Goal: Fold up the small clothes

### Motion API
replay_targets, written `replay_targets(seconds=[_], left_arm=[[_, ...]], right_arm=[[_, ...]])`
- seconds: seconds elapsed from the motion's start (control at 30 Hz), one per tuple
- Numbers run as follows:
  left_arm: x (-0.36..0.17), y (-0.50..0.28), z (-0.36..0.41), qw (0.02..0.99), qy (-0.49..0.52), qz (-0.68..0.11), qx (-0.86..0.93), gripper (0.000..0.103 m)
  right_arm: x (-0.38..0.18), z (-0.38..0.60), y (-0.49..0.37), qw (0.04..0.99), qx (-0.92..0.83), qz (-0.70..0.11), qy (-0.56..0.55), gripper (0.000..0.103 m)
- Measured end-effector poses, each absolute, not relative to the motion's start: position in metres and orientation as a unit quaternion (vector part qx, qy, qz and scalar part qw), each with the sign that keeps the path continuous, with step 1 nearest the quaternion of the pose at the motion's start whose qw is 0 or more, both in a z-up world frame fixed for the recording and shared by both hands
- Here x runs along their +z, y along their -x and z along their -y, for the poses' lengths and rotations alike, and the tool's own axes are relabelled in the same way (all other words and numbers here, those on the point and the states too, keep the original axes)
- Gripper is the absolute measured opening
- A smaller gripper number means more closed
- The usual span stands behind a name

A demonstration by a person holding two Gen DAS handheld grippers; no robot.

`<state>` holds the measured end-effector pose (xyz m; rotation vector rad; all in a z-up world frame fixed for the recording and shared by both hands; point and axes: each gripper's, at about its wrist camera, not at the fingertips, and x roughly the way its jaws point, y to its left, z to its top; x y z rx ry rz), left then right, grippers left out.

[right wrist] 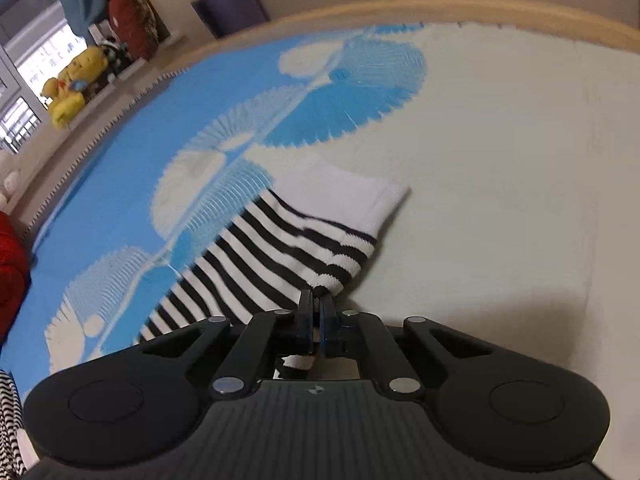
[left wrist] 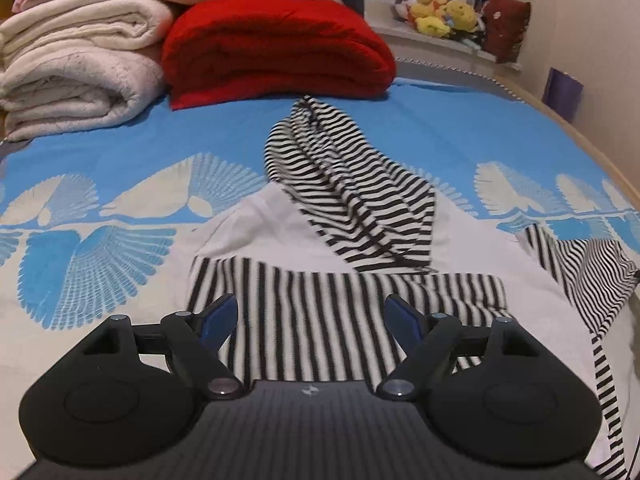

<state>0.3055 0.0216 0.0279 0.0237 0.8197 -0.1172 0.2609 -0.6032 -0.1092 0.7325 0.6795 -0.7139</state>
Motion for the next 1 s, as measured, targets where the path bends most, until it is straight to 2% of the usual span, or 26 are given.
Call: replay_targets(seconds=[0.23, 0.4, 0.57, 0.67, 0.8, 0.9, 1.0], left_arm=[[0.038, -0.308, -0.056, 0.916, 0.004, -0.401, -0.007, 0.081], [0.05, -0.309, -0.098, 0.913, 0.056, -0.403, 0.028, 0.081], [0.065, -0.31, -0.128, 0.911, 0.089, -0.399, 0.05, 0.081], [0.069, -0.309, -0.139, 0.909, 0.108, -0.4, 0.051, 0.081], [0.067, -0.306, -0.142, 0.904, 0.111, -0.41, 0.048, 0.081], [0.061, -0.305, -0.141, 0.898, 0.116, -0.422, 0.04, 0.081], [0.056, -0.305, -0.134, 0.893, 0.124, -0.431, 0.025, 0.079]], right_arm=[[-0.055, 0.555, -0.277, 0.875, -0.3, -0.279, -0.259, 0.001], [-0.006, 0.48, -0.288, 0.93, -0.197, -0.249, -0.184, 0.001], [0.02, 0.385, -0.295, 0.95, -0.06, -0.266, -0.153, 0.001], [0.025, 0.314, -0.295, 0.939, 0.064, -0.303, -0.152, 0.001], [0.004, 0.23, -0.286, 0.885, 0.195, -0.401, -0.133, 0.001], [-0.009, 0.214, -0.279, 0.868, 0.179, -0.441, -0.14, 0.003], [-0.003, 0.233, -0.283, 0.869, 0.119, -0.446, -0.179, 0.005]])
